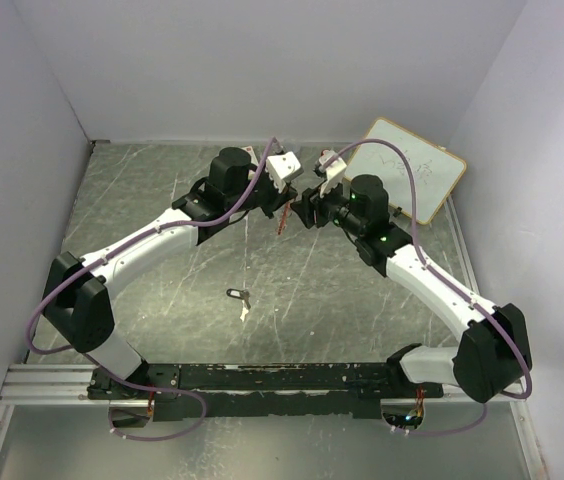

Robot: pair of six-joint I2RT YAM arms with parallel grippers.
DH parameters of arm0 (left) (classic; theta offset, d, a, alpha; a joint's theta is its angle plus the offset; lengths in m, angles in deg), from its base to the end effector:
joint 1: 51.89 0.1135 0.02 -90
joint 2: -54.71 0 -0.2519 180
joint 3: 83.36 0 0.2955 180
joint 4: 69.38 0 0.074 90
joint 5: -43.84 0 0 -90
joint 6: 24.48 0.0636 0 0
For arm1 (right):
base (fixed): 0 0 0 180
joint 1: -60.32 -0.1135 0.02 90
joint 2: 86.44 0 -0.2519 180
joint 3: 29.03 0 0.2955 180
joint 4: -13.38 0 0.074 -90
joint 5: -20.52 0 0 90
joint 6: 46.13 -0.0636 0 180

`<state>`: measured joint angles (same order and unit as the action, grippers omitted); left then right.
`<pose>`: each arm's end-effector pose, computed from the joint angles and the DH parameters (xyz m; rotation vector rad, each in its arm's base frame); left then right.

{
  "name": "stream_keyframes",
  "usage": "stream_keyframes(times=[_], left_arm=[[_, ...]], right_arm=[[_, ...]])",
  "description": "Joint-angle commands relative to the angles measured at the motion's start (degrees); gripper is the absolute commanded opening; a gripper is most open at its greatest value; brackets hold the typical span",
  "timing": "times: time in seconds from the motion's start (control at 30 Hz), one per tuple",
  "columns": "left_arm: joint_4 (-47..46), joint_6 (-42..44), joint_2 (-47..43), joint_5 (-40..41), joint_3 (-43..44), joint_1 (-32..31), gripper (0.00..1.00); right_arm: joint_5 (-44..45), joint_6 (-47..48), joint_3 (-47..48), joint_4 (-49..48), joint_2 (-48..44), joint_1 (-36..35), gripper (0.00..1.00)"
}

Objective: Put the keys on the keyring

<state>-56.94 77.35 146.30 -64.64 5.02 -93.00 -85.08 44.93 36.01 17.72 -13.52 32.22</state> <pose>0.3268 -0.3120 0.3125 1.0377 1.5676 -0.6513 0.3191 0.1898 0.2851 -0.6465 1.6943 0.5800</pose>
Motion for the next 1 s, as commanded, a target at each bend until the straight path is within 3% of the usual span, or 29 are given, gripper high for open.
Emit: stream_keyframes(times=[0.0, 0.6, 0.97], left_arm=[[-0.40, -0.50, -0.40, 1.51, 1.38, -0.46, 0.07], [-0.42, -1.32, -1.13, 0.83, 1.56, -0.83, 0.07], [-0.53, -2.47, -1.28, 0.27, 1.76, -1.43, 0.07]], right_arm=[[-0.01, -0.25, 2.00, 0.30, -0.20, -1.42, 0.48], [3.46, -1.64, 1.33, -2.39, 2.10, -1.55, 0.46], [6.25, -2.44, -0.67, -7.11, 2.68, -1.60, 0.33]])
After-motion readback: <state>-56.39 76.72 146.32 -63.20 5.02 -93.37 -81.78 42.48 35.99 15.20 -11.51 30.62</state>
